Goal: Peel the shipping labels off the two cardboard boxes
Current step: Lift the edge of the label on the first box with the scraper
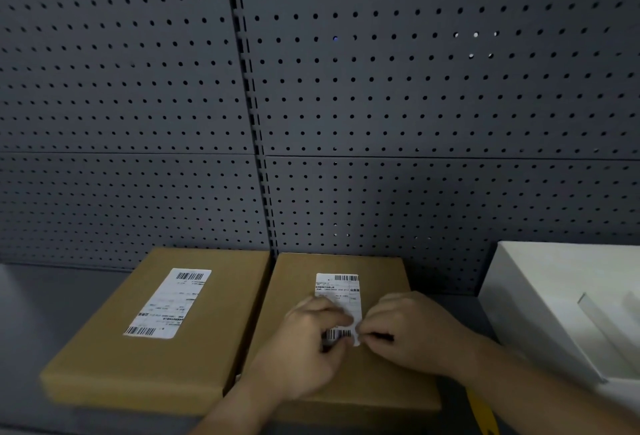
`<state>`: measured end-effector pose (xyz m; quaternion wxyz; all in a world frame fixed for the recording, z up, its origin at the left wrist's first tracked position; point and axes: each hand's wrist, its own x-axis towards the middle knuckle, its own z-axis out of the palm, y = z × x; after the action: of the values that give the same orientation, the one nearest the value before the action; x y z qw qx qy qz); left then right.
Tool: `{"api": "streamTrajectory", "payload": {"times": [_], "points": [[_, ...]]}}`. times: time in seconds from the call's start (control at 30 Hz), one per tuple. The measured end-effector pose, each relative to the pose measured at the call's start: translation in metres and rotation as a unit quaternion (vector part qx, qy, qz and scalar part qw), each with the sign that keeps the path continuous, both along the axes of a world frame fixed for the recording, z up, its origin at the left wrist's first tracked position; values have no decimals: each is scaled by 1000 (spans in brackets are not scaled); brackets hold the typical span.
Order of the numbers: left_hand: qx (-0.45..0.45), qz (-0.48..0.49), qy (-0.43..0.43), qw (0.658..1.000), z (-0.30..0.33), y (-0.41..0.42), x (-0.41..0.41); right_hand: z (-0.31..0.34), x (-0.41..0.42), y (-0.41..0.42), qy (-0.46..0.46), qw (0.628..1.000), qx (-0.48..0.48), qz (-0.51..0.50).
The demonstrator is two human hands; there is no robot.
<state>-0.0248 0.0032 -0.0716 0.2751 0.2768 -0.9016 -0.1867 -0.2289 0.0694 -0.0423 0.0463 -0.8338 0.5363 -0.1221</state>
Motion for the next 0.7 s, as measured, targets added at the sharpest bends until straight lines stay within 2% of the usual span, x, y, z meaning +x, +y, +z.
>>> {"api": "streamTrajectory", "payload": {"times": [0.1,0.37,0.53,0.7], "points": [[0,2,-2,1000,0,0,0,-1,0,2,-19,1000,-14,-17],[-1,-3,-2,1000,-1,0,0,4,-2,4,-51,998,39,-8],[-2,-2,2,1000,-1,0,0,-3,3,4,-38,998,37,-18],[-3,-3,-1,1000,-1,0,-1,1,8,2,13,999,36,-12]]}}
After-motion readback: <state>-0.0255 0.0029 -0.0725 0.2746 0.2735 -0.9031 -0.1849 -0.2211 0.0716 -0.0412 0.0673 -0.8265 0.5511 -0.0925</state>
